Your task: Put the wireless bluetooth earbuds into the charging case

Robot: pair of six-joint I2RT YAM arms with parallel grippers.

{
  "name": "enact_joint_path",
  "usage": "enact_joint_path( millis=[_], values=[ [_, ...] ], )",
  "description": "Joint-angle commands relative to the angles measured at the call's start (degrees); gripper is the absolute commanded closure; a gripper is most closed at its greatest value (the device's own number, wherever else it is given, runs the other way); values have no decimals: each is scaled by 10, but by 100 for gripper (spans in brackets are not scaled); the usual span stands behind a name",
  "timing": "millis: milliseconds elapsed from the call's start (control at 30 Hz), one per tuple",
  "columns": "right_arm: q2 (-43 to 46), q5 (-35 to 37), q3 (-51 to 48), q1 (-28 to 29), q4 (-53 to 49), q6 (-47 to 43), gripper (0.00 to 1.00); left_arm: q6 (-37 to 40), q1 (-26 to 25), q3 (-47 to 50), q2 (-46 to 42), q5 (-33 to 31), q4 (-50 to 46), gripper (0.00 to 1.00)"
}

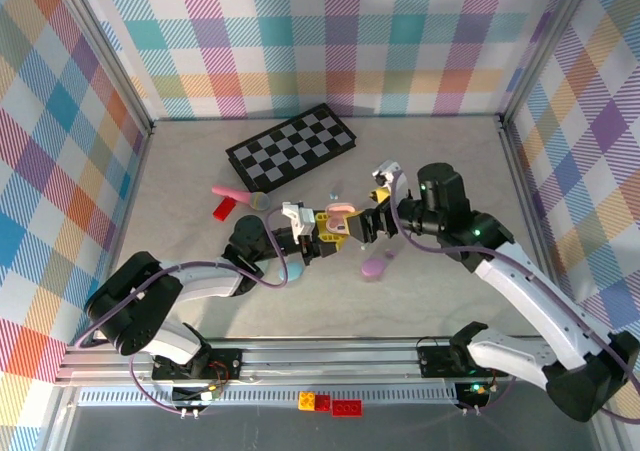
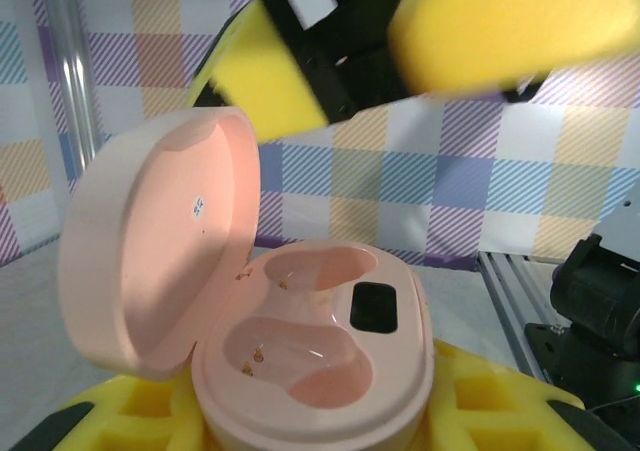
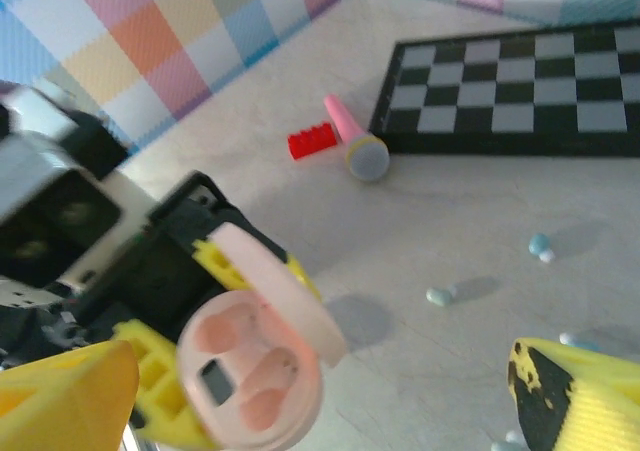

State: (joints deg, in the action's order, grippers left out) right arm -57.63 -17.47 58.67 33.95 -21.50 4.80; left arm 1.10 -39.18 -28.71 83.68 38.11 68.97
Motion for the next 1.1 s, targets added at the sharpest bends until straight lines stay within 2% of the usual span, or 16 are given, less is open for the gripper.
enact_joint_path(
  millis=[0,133,233,367,433,567,667,767,900,1067],
  values=[
    [51,-32,-53,-29,86,55,4,8,11,13,-21,12,16,65],
    [84,-54,-153,-148,184,192,4,10,24,24,-36,8,8,65],
    [64,-31,-188,-215,174,257,7,14,28,29,-49,4,-2,65],
    [-26,-14,-179,-236,117,251,9,22,30,33,-61,1,-16,65],
    [-85,-2,-159,-240,83,280,10,25,31,33,-66,1,-24,65],
    [-174,-23,-156,-242,122,319,13,28,31,34,-76,-1,-34,65],
    [-232,-13,-129,-242,111,282,21,29,31,36,-80,-2,-40,65],
    [-281,37,-73,-237,36,204,29,29,31,37,-84,-1,-43,65],
    [-327,155,7,-206,-78,91,33,31,37,43,-94,-2,-59,65],
    [-382,298,81,-161,-165,1,40,33,62,58,-105,-9,-57,64]
  ],
)
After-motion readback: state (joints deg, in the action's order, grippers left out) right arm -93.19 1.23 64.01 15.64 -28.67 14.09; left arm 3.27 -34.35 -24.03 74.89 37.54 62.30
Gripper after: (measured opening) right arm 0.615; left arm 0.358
